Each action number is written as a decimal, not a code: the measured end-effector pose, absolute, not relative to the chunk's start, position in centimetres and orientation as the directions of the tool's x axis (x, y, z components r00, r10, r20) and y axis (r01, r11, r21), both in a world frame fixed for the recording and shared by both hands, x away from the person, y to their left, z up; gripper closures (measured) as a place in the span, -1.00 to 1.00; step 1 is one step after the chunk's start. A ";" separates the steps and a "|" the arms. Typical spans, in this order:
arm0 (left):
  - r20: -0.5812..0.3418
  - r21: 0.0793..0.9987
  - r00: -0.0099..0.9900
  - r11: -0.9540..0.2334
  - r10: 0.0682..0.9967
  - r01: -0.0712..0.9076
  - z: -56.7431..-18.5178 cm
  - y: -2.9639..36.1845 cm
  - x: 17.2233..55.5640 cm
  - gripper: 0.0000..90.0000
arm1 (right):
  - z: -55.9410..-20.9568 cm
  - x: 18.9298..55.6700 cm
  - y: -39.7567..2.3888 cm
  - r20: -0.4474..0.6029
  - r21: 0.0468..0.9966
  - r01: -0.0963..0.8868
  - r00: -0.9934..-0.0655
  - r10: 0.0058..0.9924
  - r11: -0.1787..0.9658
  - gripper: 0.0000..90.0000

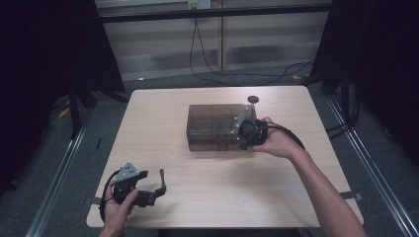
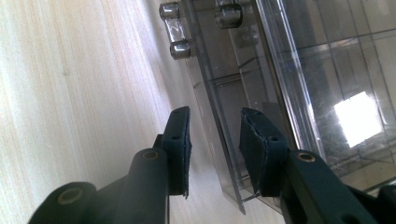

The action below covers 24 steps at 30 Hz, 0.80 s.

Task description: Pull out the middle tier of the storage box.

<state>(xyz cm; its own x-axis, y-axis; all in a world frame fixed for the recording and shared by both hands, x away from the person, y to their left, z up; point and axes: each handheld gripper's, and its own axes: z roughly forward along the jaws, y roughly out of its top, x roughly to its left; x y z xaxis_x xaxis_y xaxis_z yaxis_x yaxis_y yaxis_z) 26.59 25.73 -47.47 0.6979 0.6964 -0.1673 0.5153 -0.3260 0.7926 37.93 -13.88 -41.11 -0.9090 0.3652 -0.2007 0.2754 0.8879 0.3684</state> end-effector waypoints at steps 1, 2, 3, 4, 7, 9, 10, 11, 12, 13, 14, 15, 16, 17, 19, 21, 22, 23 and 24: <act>-0.167 0.793 0.698 -0.326 0.696 0.515 -47.5 25.7 26.6 -0.91 | -41.1 37.9 -13.9 -0.201 0.368 0.275 -0.909 0.365 0.888 0.43; -0.166 0.793 0.697 -0.326 0.698 0.515 -47.5 25.7 26.6 -0.91 | -41.1 37.8 -13.8 -0.190 0.360 0.301 -0.903 0.385 0.883 0.44; -0.167 0.793 0.697 -0.325 0.698 0.515 -47.5 25.7 26.6 -0.91 | -41.1 38.1 -13.7 -0.199 0.357 0.273 -0.912 0.358 0.893 0.46; -0.168 0.793 0.698 -0.325 0.696 0.515 -47.5 25.8 26.6 -0.91 | -41.1 38.0 -13.7 -0.187 0.350 0.292 -0.909 0.372 0.890 0.47; -0.170 0.794 0.698 -0.323 0.695 0.515 -47.5 25.8 26.6 -0.91 | -41.3 38.2 -13.5 -0.189 0.329 0.274 -0.918 0.348 0.904 0.48; -0.170 0.794 0.698 -0.322 0.696 0.515 -47.5 25.8 26.6 -0.91 | -41.5 38.3 -13.4 -0.196 0.319 0.272 -0.919 0.344 0.908 0.49; -0.170 0.794 0.697 -0.323 0.696 0.515 -47.5 25.8 26.6 -0.91 | -41.5 38.3 -13.4 -0.190 0.311 0.274 -0.921 0.342 0.910 0.49; -0.170 0.794 0.697 -0.323 0.697 0.515 -47.5 25.8 26.6 -0.91 | -41.6 38.5 -13.4 -0.189 0.301 0.263 -0.926 0.328 0.917 0.50; -0.168 0.794 0.697 -0.323 0.697 0.515 -47.5 25.8 26.6 -0.91 | -41.6 38.6 -13.3 -0.183 0.298 0.265 -0.927 0.328 0.917 0.51; -0.167 0.795 0.698 -0.324 0.696 0.513 -47.4 25.8 26.6 -0.91 | -41.6 38.7 -13.2 -0.176 0.286 0.263 -0.931 0.321 0.921 0.53; -0.167 0.795 0.698 -0.323 0.697 0.513 -47.4 25.8 26.6 -0.91 | -41.7 38.8 -13.1 -0.170 0.276 0.266 -0.932 0.320 0.923 0.54; -0.166 0.795 0.697 -0.324 0.697 0.513 -47.4 25.8 26.6 -0.91 | -41.7 39.2 -12.9 -0.161 0.259 0.253 -0.940 0.300 0.932 0.59; -0.167 0.794 0.698 -0.324 0.696 0.514 -47.4 25.8 26.6 -0.91 | -41.7 39.3 -12.8 -0.151 0.255 0.260 -0.941 0.304 0.931 0.61; -0.167 0.794 0.698 -0.324 0.696 0.514 -47.4 25.8 26.6 -0.91 | -41.7 39.3 -12.8 -0.151 0.255 0.260 -0.941 0.304 0.931 0.61; -0.168 0.794 0.698 -0.323 0.697 0.514 -47.4 25.9 26.6 -0.91 | -41.7 39.8 -12.5 -0.127 0.234 0.257 -0.948 0.292 0.938 0.65; -0.166 0.794 0.698 -0.325 0.696 0.513 -47.4 25.9 26.6 -0.91 | -41.6 40.2 -12.3 -0.113 0.214 0.250 -0.954 0.278 0.944 0.67; -0.164 0.794 0.696 -0.325 0.699 0.514 -47.4 25.9 26.6 -0.91 | -41.6 40.2 -12.3 -0.113 0.214 0.250 -0.954 0.278 0.944 0.67; -0.166 0.795 0.694 -0.321 0.701 0.514 -47.4 25.9 26.6 -0.91 | -41.6 40.2 -12.2 -0.102 0.208 0.268 -0.951 0.293 0.941 0.67; -0.167 0.795 0.694 -0.321 0.701 0.515 -47.4 25.9 26.6 -0.91 | -41.6 40.4 -12.1 -0.097 0.202 0.252 -0.956 0.276 0.946 0.66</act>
